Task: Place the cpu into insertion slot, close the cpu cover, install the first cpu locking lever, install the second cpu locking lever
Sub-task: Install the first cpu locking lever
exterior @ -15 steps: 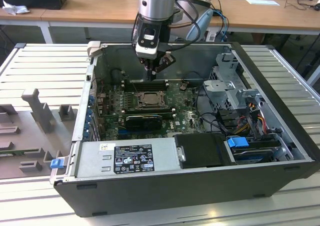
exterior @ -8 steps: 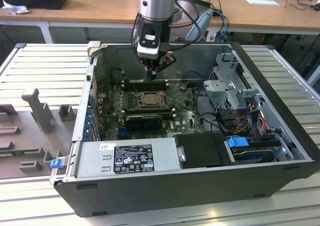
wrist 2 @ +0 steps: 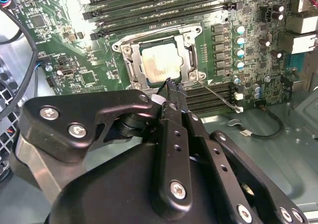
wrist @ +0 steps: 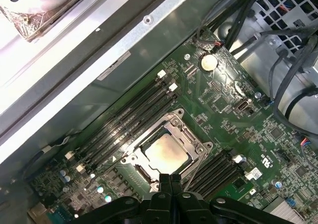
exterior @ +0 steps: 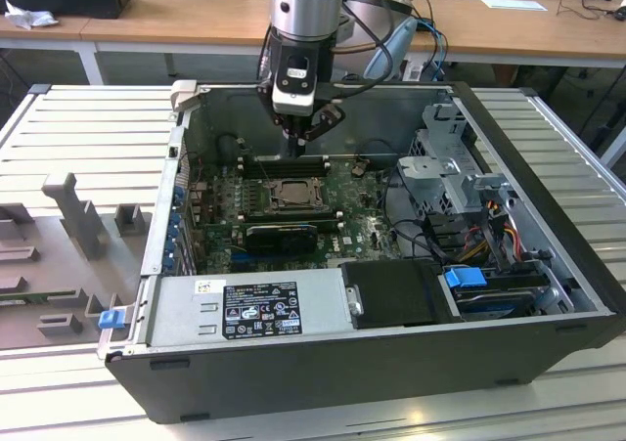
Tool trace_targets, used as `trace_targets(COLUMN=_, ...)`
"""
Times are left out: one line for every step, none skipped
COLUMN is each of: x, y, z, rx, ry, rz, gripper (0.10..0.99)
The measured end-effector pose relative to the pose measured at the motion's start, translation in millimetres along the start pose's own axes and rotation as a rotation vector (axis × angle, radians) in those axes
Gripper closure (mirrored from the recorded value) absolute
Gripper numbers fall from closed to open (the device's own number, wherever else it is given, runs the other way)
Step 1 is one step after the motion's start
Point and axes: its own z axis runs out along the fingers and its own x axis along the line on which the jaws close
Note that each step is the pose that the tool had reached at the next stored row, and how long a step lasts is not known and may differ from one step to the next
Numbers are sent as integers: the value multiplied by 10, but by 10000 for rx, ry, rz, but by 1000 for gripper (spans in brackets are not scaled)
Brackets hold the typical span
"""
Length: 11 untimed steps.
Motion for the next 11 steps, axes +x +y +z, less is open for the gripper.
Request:
trace_targets(x=0, y=0, z=0, rx=0, ry=0, rz=-82, gripper=980)
trace_targets(x=0, y=0, z=0, rx=1, ry=0, rz=-117, gripper=980)
trace_targets(x=0, y=0, z=0, rx=2, ry=0, rz=-181, gripper=980)
trace_targets(x=0, y=0, z=0, rx=2, ry=0, rz=-224, gripper=980)
trace_targets(x=0, y=0, z=0, rx=2, ry=0, rz=-258, gripper=980)
trace_targets(x=0, y=0, z=0, rx=3, ry=0, rz=-327, gripper=980)
trace_targets(x=0, y=0, z=0, rx=3, ry=-1, rz=-380, gripper=980)
trace_targets(x=0, y=0, z=0, rx=5, ry=-1, rz=-475, gripper=980)
trace_targets(x=0, y=0, z=0, rx=6, ry=-1, rz=-613, gripper=980)
trace_targets(x=0, y=0, z=0, rx=8, ry=-1, rz=-851, gripper=980)
trace_targets(x=0, y=0, z=0, rx=10, ry=-1, rz=-1091, gripper=980)
